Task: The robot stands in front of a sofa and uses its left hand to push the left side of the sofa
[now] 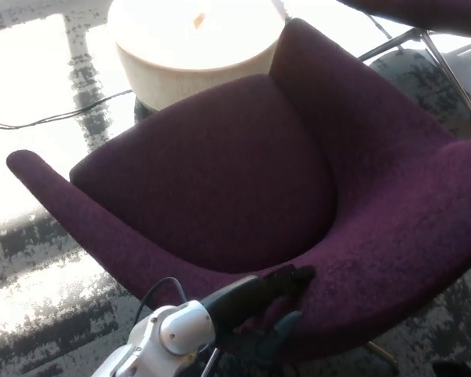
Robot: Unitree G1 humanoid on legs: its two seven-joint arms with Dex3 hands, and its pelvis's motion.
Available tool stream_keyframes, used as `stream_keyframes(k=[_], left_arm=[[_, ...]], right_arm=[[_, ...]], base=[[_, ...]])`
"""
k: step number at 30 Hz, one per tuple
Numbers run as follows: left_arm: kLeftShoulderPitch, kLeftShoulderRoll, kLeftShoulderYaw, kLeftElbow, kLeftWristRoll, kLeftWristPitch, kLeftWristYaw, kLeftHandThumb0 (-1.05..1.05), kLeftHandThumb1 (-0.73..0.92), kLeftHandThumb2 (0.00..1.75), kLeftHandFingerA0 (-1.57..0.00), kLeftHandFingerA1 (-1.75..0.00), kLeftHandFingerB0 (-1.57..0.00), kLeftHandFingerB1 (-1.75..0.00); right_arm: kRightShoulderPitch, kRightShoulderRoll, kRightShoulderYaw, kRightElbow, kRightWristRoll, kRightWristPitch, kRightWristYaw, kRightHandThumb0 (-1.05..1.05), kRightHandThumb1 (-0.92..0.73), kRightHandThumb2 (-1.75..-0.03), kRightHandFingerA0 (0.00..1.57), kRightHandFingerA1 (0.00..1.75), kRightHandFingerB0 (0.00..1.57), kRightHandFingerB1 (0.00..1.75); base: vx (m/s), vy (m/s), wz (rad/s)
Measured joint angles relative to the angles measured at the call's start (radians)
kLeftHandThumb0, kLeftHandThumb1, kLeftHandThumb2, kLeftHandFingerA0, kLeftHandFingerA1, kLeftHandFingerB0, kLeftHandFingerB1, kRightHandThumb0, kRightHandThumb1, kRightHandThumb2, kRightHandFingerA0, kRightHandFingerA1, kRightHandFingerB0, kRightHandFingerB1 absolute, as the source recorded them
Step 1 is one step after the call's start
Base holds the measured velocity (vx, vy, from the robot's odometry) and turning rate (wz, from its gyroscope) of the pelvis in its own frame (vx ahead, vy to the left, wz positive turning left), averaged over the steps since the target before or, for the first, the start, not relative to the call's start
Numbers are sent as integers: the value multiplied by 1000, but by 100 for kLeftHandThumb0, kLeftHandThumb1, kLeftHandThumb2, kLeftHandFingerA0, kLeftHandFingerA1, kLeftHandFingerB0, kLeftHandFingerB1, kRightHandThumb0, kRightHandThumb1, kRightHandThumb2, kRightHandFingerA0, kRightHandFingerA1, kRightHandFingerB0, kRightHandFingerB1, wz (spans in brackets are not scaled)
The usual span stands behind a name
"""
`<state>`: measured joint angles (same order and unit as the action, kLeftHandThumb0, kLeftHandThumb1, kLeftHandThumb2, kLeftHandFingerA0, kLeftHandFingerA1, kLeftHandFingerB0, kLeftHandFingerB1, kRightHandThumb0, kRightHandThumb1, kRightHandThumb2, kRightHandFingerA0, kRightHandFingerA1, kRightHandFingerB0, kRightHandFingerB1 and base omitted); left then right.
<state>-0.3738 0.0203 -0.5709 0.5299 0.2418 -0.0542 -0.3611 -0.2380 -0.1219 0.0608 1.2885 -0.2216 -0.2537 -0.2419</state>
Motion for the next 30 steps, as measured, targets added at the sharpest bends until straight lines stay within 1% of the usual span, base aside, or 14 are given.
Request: stream_keyframes(k=[4, 5, 8, 9, 10, 11, 12, 16, 17, 22, 23, 28, 29, 30], left_arm=[[-11, -25, -48, -2, 35, 21, 28, -82, 90, 125, -7, -21, -7, -20], [-16, -29, -63, -2, 44, 25, 35, -82, 90, 125, -7, -21, -7, -20], [-21, -46, -102, -1, 67, 41, 50, -82, 90, 125, -7, -21, -7, -20], [-23, -51, -111, -1, 71, 46, 54, -82, 90, 124, -7, -21, -7, -21], [-24, -57, -122, 0, 75, 51, 59, -82, 90, 124, -7, -21, -7, -21], [-25, -63, -130, 1, 78, 55, 64, -83, 91, 125, -7, -20, -7, -19], [-26, -68, -141, 1, 83, 61, 70, -87, 91, 125, -7, -18, -7, -17], [-27, -85, -165, 2, 95, 78, 81, -87, 91, 125, -7, -18, -7, -17], [-27, -87, -168, 2, 96, 81, 83, -90, 92, 127, -7, -18, -8, -17], [-29, -91, -191, 1, 106, 91, 97, -90, 92, 128, -7, -16, -7, -17], [-30, -91, -193, 1, 106, 92, 99, -89, 92, 128, -5, -16, -6, -16], [-38, -91, -203, 10, 109, 95, 105, -86, 92, 128, -4, -16, -4, -16], [-39, -91, -203, 11, 109, 95, 106, -87, 92, 127, -4, -16, -4, -15], [-39, -91, -203, 11, 109, 96, 107, -87, 92, 127, -5, -17, -5, -16]], right_arm=[[11, 1, -44, -1, 23, 5, 24, -71, -81, -130, 0, 65, 0, 52], [13, 2, -50, -1, 27, 6, 30, -68, -81, -136, 0, 64, 0, 56], [18, 5, -56, -3, 33, 12, 38, -68, -81, -136, 0, 64, 0, 56], [19, 7, -57, -3, 33, 14, 40, -44, -83, -146, 3, 67, 0, 62], [22, 7, -50, -5, 32, 13, 41, -44, -83, -146, 3, 67, 0, 62], [26, 7, -43, -5, 30, 11, 41, -56, -50, -144, 0, 74, 8, 73], [34, 3, -16, -7, 19, 4, 39, -70, -52, -129, 38, 89, 42, 85], [44, 0, 10, -9, 5, -10, 35, -70, -52, -129, 38, 89, 42, 85], [44, 0, 10, -9, 4, -11, 34, -56, -47, -142, 61, 130, 49, 106], [51, 6, -24, -19, 19, -24, 43, -56, -46, -141, 63, 128, 51, 104], [52, 7, -29, -20, 22, -25, 44, -57, -46, -130, 74, 108, 49, 89], [52, 8, -21, -22, 20, -39, 50, -54, -49, -129, 70, 105, 44, 86], [52, 8, -22, -22, 21, -41, 52, -58, -48, -138, 58, 144, 38, 115], [52, 9, -28, -22, 24, -41, 56, -58, -47, -139, 56, 140, 39, 112]], base=[[0, 0, 0], [0, 0, 0], [0, 0, 0], [0, 0, 0], [0, 0, 0], [-13, -14, 9], [-16, -14, 9], [-20, -13, 8], [-25, -13, 6], [0, 0, 0], [0, 0, 0], [0, 0, 0], [0, 0, 0], [0, 0, 0]])
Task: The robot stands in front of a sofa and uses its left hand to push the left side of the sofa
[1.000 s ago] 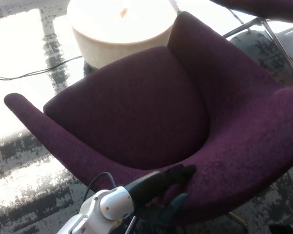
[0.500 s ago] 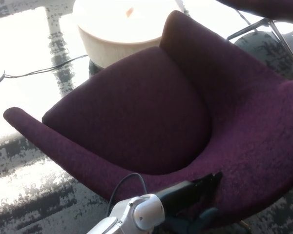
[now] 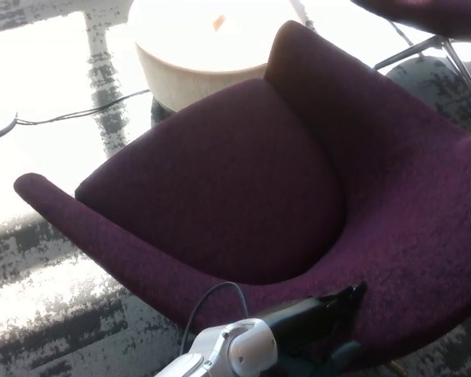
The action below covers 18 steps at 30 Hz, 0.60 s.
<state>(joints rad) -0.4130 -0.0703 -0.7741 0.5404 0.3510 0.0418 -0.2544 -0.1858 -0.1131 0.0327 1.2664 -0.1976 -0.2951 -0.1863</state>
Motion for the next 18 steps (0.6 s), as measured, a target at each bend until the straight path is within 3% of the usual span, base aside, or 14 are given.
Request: stream_keyframes(k=[1, 2, 3, 6, 7, 8, 9, 10, 14, 18], left_arm=[[0, 0, 0, 0, 0, 1, 0, -87, 92, 127, -5, -17, -5, -16], [0, 0, 0, 0, 0, 1, 1, -86, 92, 127, -5, -18, -5, -16], [1, 1, 0, -1, 0, 1, 1, -84, 92, 127, -5, -18, -5, -17], [8, 5, 0, -8, 0, 1, 3, -84, 92, 127, -5, -18, -5, -17], [9, 6, 0, -10, 0, 1, 4, -80, 89, 125, -6, -24, -5, -21], [14, 10, 1, -15, -1, 1, 6, -81, 91, 126, -7, -22, -6, -20], [23, 20, 5, -25, -3, -1, 8, -81, 91, 126, -7, -22, -6, -20], [29, 29, 8, -33, -4, -4, 9, -80, 92, 126, -6, -20, -6, -20], [68, 72, 40, -60, -19, -35, 10, -89, 92, 125, -7, -14, -8, -17], [98, 109, 89, -58, -42, -73, 9, -85, 86, 120, -4, -22, -11, -24]], right_arm=[[0, 1, -7, 0, 4, 0, 4, -58, -47, -139, 56, 140, 39, 112], [0, 1, -12, 0, 7, 0, 7, -62, -53, -136, 65, 121, 57, 104], [0, 1, -9, 0, 6, 0, 8, -67, -58, -133, 53, 97, 44, 86], [0, 1, 9, 0, -1, 0, 5, -67, -58, -133, 53, 97, 44, 86], [0, 1, 12, 0, -2, 0, 4, -85, -84, -115, 0, 64, 0, 34], [-1, 3, 8, 0, -1, 2, 6, -82, -79, -130, 0, 60, 0, 48], [-5, 6, -7, 1, 5, 8, 9, -82, -79, -130, 0, 60, 0, 48], [-7, 7, -16, 2, 10, 12, 11, -66, -81, -141, 0, 67, 1, 56], [-9, 8, -28, 7, 13, 26, 15, -64, -76, -141, 1, 66, 0, 56], [-9, 8, -40, 8, 15, 32, 22, -64, -79, -142, 0, 67, 0, 57]], base=[[0, 0, 0], [0, 0, 0], [0, 0, 0], [0, 0, 0], [0, 0, 0], [0, 0, 0], [0, 0, 0], [0, 0, 0], [0, 0, 0], [0, 0, 0]])
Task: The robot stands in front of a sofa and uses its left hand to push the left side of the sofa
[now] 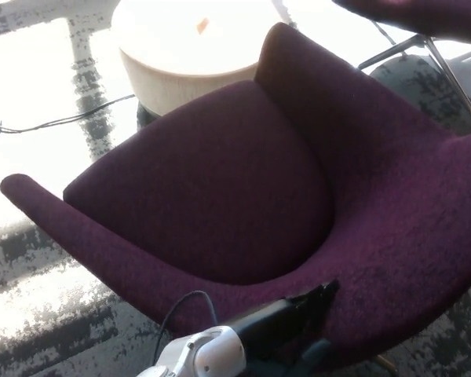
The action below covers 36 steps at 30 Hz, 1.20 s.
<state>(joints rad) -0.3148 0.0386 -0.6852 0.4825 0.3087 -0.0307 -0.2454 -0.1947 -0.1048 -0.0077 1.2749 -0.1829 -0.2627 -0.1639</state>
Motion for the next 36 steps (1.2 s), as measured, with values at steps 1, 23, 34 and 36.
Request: stream_keyframes(k=[1, 23, 34, 36], left_arm=[[7, 6, 16, 9, -10, -15, -1, -84, 86, 119, -8, -23, -8, -24], [119, 244, 339, 135, -171, -271, -72, -92, 83, 92, -9, -24, -10, -25], [159, 306, 478, 245, -250, -340, -102, -90, 82, 117, -10, -23, -10, -31], [162, 315, 493, 268, -256, -359, -105, -90, 82, 116, -10, -24, -11, -32]], right_arm=[[0, 0, 2, 0, -1, 1, 1, -64, -78, -142, 0, 67, 0, 57], [2, 2, -11, 1, 2, 7, 15, -65, -75, -139, 0, 65, 0, 56], [7, 1, -2, 3, 1, 11, 22, -36, -87, -148, 6, 66, 0, 62], [7, -2, 30, 3, -13, 15, 18, -61, -76, -132, 0, 74, 0, 43]], base=[[0, 0, 0], [0, 0, 0], [0, 0, 0], [0, 0, -7]])
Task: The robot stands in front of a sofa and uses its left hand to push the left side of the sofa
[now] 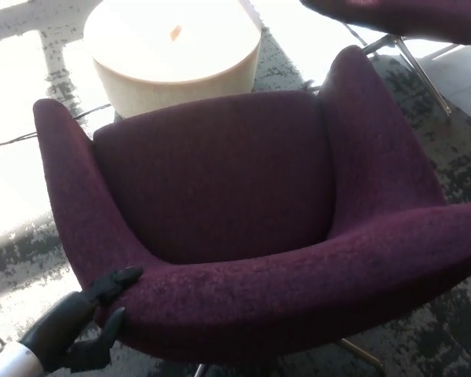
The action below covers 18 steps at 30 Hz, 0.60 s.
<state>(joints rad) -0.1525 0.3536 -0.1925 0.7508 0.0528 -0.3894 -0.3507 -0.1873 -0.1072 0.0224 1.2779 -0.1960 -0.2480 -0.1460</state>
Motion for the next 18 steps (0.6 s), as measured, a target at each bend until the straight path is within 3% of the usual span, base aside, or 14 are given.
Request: stream_keyframes(k=[1, 2, 4, 5, 7, 8, 9, 10, 12, 13, 14, 16, 17, 18], left_arm=[[1, 4, 10, 16, -4, -14, -3, -85, 92, 76, -11, -25, -13, -26], [2, 7, 25, 38, -11, -32, -6, -86, 92, 75, -11, -24, -13, -27], [6, 13, 54, 77, -24, -62, -12, -92, 81, 91, -8, -23, -13, -30], [9, 17, 64, 92, -28, -72, -14, -85, 92, 76, -11, -24, -12, -26], [17, 32, 91, 132, -36, -95, -20, -87, 92, 76, -11, -25, -13, -27], [20, 38, 103, 153, -39, -103, -22, -79, 76, 114, -4, -36, -7, -39], [20, 40, 111, 166, -40, -109, -23, -81, 76, 114, -4, -41, -8, -41], [22, 42, 119, 179, -42, -113, -24, -37, 45, 108, 0, -48, 0, -46], [33, 47, 144, 219, -49, -122, -27, -37, 44, 107, -1, -48, -1, -46], [42, 50, 153, 238, -51, -122, -31, -37, 44, 107, 0, -48, 0, -46], [57, 50, 163, 261, -52, -122, -39, -87, 75, 113, -4, -37, -6, -39], [76, 48, 194, 299, -64, -121, -58, -87, 75, 113, -4, -37, -6, -39], [82, 48, 211, 316, -70, -121, -67, -93, 78, 89, -9, -23, -12, -31], [85, 48, 221, 326, -74, -121, -73, -79, 72, 112, -4, -32, -6, -38]], right_arm=[[1, -1, 11, 0, -5, 1, -2, -64, -70, -138, 8, 70, 0, 59], [4, -1, 7, 1, -3, 1, -2, -64, -70, -138, 5, 69, 0, 59], [11, -1, 0, 1, 1, 1, -2, -66, -71, -139, 2, 68, 0, 59], [14, -1, -3, 1, 2, 1, -2, -65, -72, -139, 0, 66, 0, 57], [19, -1, -8, 2, 5, 0, -2, -65, -72, -139, 0, 66, 0, 57], [19, -1, -11, 2, 7, 0, -2, -63, -72, -138, 2, 66, 0, 57], [19, -1, -11, 2, 7, 0, -2, -64, -72, -138, 0, 66, 1, 57], [19, -1, -11, 2, 7, 0, -2, -64, -72, -138, 0, 66, 0, 58], [19, 0, -11, 2, 8, 0, -2, -62, -74, -133, 0, 74, 0, 48], [19, 0, -11, 2, 8, 0, -2, -63, -71, -138, 0, 66, 0, 58], [22, 0, -13, 2, 8, 0, -2, -63, -72, -137, 0, 66, 0, 57], [23, 1, -16, 2, 10, 0, 0, -63, -72, -137, 0, 66, 0, 57], [23, 1, -19, 2, 10, -1, 2, -63, -71, -137, 0, 66, 0, 56], [23, 2, -21, 2, 10, -2, 3, -62, -71, -137, 0, 65, 0, 56]], base=[[0, 0, 0], [0, 0, 0], [0, 0, 0], [0, 0, 0], [0, 0, 0], [0, 0, 0], [0, 0, 0], [0, 0, 0], [0, 0, 0], [0, 0, 0], [0, 0, 16], [0, 0, 10], [0, 0, 10], [0, 0, 9]])
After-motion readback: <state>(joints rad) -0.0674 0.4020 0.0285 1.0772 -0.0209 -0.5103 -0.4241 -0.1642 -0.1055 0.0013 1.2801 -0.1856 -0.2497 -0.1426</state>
